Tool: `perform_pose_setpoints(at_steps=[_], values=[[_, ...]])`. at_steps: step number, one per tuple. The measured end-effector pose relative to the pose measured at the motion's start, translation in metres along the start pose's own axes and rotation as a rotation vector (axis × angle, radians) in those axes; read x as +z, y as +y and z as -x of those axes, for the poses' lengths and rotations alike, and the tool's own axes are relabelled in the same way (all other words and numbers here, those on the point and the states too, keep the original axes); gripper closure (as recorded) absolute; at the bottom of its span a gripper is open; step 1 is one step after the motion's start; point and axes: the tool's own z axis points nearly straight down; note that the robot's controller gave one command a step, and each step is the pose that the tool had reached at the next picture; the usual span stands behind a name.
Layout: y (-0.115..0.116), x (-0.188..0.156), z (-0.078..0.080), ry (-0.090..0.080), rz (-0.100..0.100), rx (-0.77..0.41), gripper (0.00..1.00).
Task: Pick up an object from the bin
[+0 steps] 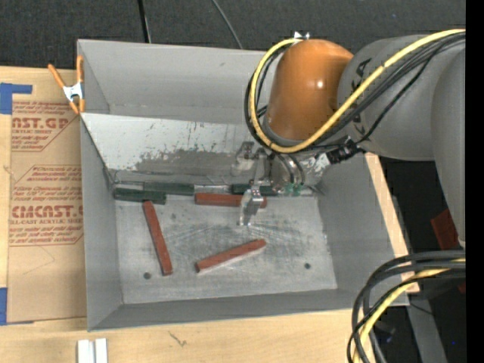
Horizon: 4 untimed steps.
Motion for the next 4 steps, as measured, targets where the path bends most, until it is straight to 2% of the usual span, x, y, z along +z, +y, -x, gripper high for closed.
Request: perform_pose_setpoints(at_steps=[1, 2, 3, 4], values=[[0.000, 0.000, 0.000, 0.000, 0.000, 0.000, 0.00], [-0.007, 0.103, -0.035, -0.015, 0.006, 0.073, 1.00], [-0.009, 0.106, -0.037, -0.007, 0.002, 0.073, 0.00], [-0.009, 0.106, -0.037, -0.008, 0.002, 0.073, 0.00]])
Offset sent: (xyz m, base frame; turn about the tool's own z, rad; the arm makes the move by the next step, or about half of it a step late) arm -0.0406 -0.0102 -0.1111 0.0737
